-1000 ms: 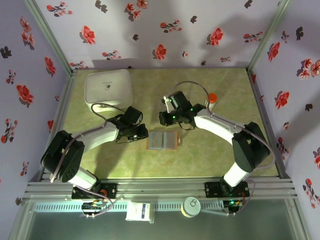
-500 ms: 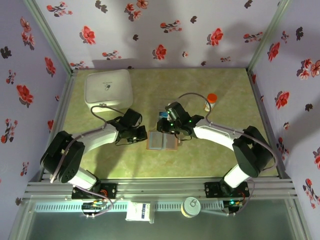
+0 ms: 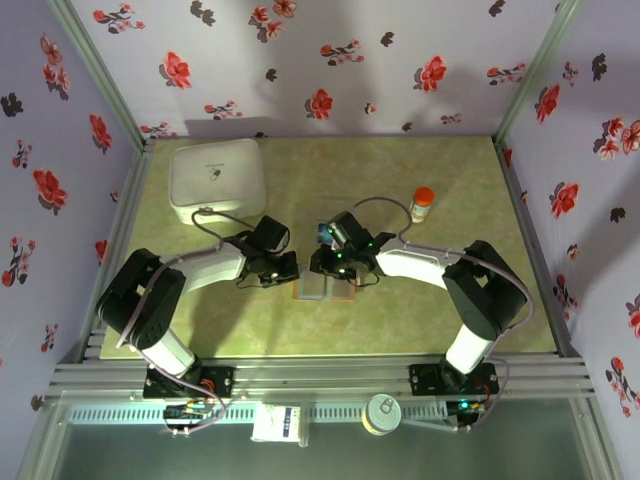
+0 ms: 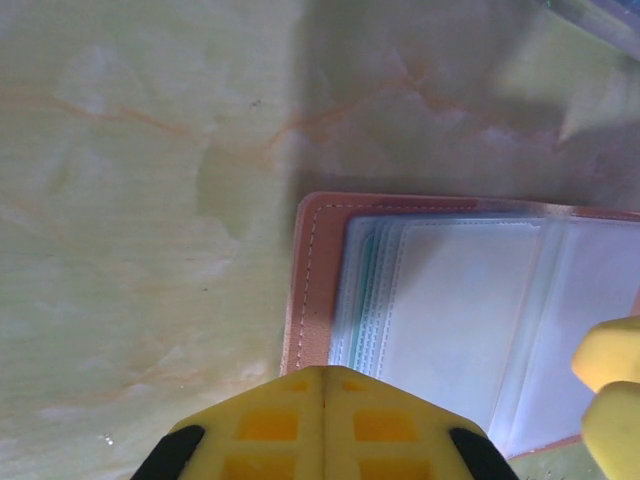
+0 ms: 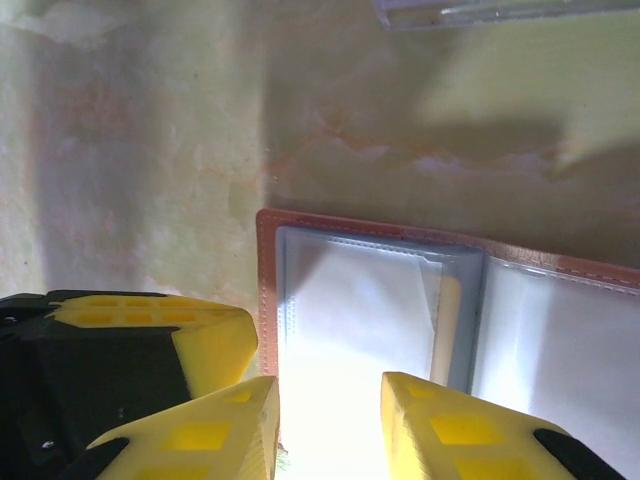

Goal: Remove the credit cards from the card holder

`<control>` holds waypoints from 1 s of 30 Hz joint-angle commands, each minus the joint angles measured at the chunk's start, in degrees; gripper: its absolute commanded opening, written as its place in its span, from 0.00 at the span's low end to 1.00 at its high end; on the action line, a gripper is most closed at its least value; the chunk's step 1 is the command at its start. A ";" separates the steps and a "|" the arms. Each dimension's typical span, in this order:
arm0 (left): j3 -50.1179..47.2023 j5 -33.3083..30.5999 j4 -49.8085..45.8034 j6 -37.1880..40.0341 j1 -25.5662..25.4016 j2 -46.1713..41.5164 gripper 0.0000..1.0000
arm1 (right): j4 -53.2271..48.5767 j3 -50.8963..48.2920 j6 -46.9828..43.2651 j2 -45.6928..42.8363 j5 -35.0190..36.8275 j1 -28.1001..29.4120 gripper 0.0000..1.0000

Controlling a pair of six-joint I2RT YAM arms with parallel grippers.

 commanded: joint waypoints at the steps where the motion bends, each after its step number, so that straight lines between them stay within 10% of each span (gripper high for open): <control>1: 1.19 1.42 0.95 0.62 -0.15 1.10 0.03 | -1.50 0.96 1.06 0.83 -0.75 0.40 0.34; 30: 0.24 0.16 -1.15 1.21 0.34 2.02 0.02 | -5.02 0.09 1.43 1.80 0.18 1.08 0.32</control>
